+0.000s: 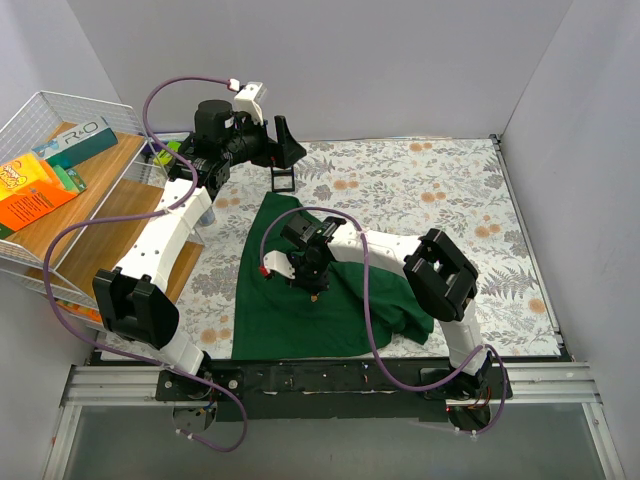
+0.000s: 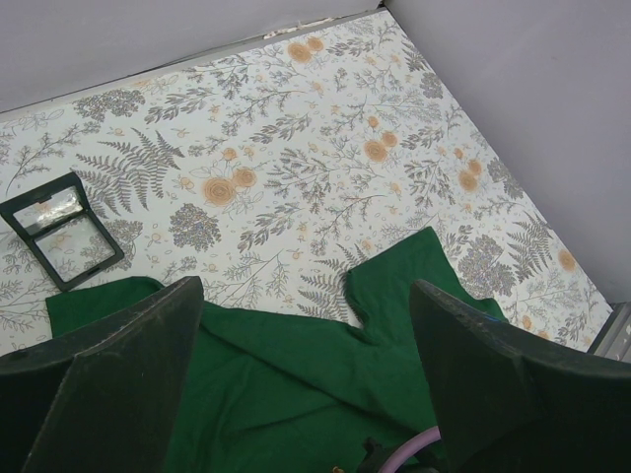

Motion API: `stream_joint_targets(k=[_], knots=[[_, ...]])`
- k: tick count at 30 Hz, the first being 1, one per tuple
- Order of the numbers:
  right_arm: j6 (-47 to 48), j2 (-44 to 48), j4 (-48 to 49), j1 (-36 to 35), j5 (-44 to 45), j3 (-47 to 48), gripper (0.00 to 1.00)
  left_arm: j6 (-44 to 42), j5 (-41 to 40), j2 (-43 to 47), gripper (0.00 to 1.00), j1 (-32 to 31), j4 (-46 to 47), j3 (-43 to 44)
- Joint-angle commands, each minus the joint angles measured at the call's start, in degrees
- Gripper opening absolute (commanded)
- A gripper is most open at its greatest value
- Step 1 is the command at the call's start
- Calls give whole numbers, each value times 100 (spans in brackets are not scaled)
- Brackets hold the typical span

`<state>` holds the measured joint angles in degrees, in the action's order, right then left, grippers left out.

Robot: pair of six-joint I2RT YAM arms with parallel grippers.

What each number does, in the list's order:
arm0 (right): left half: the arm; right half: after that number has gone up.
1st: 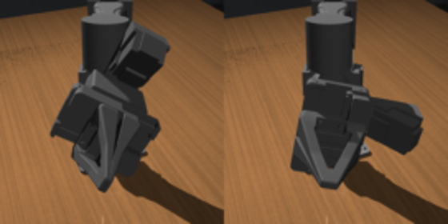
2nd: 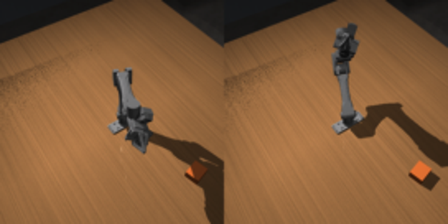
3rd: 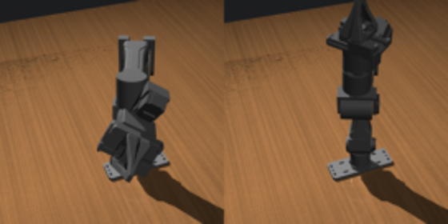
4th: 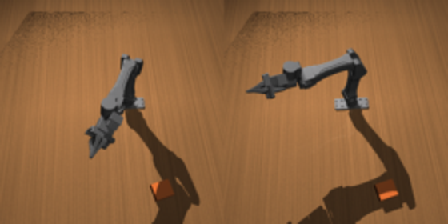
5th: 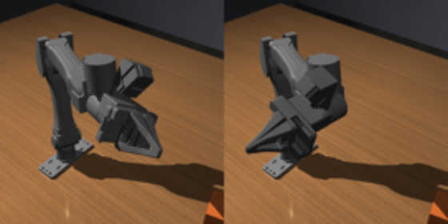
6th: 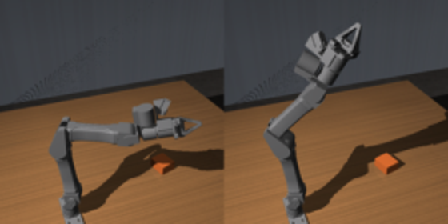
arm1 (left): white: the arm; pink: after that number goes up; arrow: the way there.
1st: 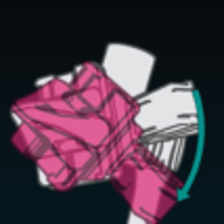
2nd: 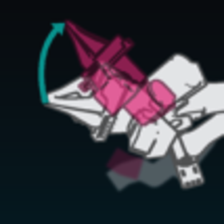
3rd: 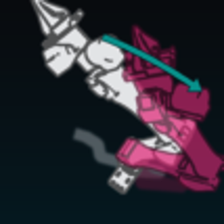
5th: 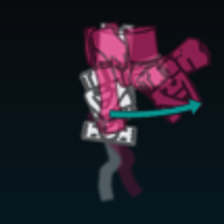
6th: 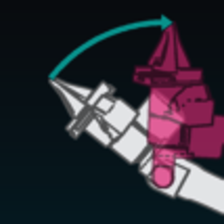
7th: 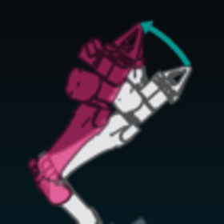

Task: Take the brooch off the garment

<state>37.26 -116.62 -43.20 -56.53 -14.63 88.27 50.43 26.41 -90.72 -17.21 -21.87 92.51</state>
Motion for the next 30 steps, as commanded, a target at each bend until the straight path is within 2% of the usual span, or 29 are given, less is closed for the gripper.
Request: stream_joint_targets(k=[1,17,23,30], knots=[[-25,218,49,20,22,-108,1,19,92,10,85,43,42,74],[-104,-19,162,11,39,-196,1,19,83,28,85,51,42,39],[-728,-98,523,-7,636,-626,1,-95,-13,10,85,51,-45,74],[-1124,-458,699,-51,681,-767,1,-376,-224,-51,85,51,-221,215]])
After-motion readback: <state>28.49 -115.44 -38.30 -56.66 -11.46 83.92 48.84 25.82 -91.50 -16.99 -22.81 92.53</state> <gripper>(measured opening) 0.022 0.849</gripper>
